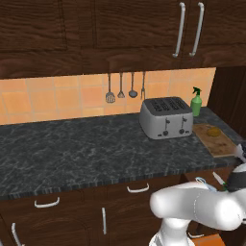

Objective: Place the appropriate cutting tool for cutting the avocado skin on the cutting board.

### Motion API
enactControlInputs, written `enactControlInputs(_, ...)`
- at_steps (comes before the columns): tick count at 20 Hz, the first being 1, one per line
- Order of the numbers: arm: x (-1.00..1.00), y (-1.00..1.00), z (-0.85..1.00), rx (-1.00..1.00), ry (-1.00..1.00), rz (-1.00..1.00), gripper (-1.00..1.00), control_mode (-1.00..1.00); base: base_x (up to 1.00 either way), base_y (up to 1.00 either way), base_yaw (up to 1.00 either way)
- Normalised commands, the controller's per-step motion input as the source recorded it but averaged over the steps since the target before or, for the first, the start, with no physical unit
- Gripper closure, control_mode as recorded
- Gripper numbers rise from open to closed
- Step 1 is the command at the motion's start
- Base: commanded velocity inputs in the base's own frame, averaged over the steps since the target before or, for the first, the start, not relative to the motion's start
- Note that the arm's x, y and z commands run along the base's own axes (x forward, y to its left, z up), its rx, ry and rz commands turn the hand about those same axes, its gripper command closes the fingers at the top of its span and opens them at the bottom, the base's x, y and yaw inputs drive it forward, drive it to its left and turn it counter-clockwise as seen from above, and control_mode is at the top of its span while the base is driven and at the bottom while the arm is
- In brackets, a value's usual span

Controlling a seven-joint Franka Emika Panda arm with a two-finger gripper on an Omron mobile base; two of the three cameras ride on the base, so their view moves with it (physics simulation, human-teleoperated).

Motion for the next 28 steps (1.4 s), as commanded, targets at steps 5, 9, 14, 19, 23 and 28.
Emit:
enactControlInputs(5, 0.01, -0.04, -0.61, 0.00, 0.18, 0.24, -1.00, -1.00, 0.00, 0.00, 0.00)
enactControlInputs(9, -0.62, 0.00, -0.14, 0.00, 0.15, 0.23, -1.00, -1.00, 0.00, 0.00, 0.00)
enactControlInputs(14, -1.00, 0.05, 0.00, 0.00, 0.13, 0.20, -1.00, -1.00, 0.00, 0.00, 0.00)
enactControlInputs(19, -1.00, 0.07, 0.00, 0.00, 0.19, 0.17, -1.00, -1.00, 0.00, 0.00, 0.00)
enactControlInputs(23, -0.39, -0.11, 0.15, 0.03, 0.06, 0.15, -1.00, -1.00, 0.00, 0.00, 0.00)
enactControlInputs(28, 0.77, -0.09, 0.31, 0.10, -0.14, 0.01, -1.00, -1.00, 0.00, 0.00, 0.00)
